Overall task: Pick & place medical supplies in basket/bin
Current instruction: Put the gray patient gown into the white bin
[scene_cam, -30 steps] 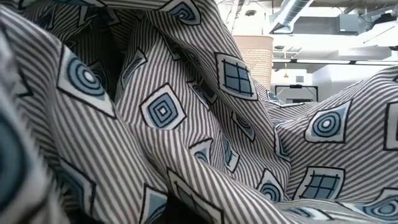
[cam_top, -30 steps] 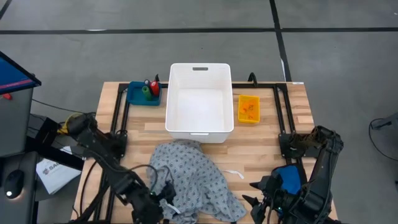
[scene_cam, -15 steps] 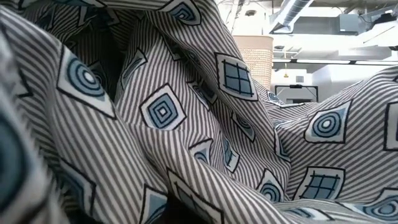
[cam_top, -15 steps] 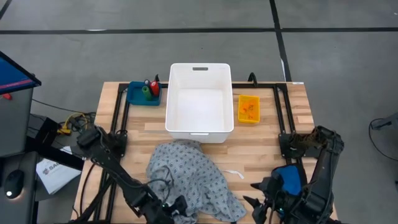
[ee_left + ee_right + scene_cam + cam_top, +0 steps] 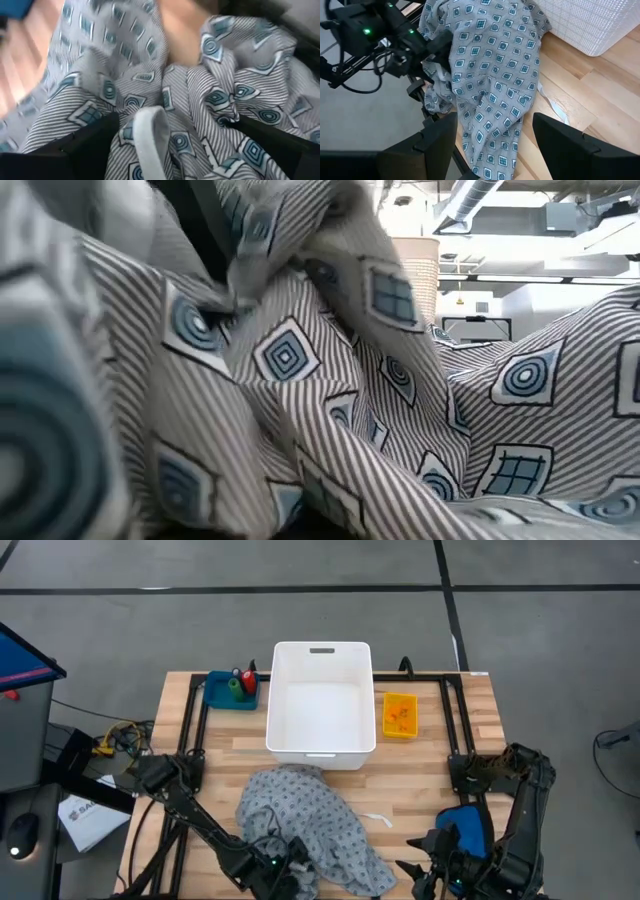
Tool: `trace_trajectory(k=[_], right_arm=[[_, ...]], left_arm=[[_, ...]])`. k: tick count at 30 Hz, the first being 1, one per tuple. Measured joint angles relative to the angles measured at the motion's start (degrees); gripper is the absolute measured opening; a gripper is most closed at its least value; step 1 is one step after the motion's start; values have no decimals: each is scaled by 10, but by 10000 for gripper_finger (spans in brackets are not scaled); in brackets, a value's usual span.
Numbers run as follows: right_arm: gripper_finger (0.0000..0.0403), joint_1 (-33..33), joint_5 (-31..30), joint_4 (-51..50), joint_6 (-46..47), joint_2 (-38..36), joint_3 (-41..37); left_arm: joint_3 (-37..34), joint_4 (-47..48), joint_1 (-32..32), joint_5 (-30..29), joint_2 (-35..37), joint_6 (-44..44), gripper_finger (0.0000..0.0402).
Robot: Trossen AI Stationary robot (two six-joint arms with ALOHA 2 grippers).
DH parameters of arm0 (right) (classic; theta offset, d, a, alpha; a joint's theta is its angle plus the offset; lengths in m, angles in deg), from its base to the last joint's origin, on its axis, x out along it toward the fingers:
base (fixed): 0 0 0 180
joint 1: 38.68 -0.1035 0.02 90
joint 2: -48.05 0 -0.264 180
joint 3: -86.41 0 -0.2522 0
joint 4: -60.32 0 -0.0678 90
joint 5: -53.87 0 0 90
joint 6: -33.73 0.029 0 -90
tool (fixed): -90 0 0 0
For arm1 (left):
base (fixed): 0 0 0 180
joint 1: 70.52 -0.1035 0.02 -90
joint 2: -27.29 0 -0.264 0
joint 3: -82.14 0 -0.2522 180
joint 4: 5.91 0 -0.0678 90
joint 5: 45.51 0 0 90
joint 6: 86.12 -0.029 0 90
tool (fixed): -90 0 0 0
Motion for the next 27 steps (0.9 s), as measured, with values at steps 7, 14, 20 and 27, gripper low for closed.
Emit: trace_trajectory(k=[7,14,20,27], right_arm=[[256,-4,-1,-2,-2,0,0],[256,-4,-2,-2,-2,0,0],[256,-4,-14,0,-2,0,0],[256,-4,-28,1,-1,0,0]], left_arm=[[-21,-3,-37,38,5,130,364],[-56,-14,-62,104,4,162,338],[-78,-21,-75,152,5,214,304],[-79,-34,-76,159,5,224,212]])
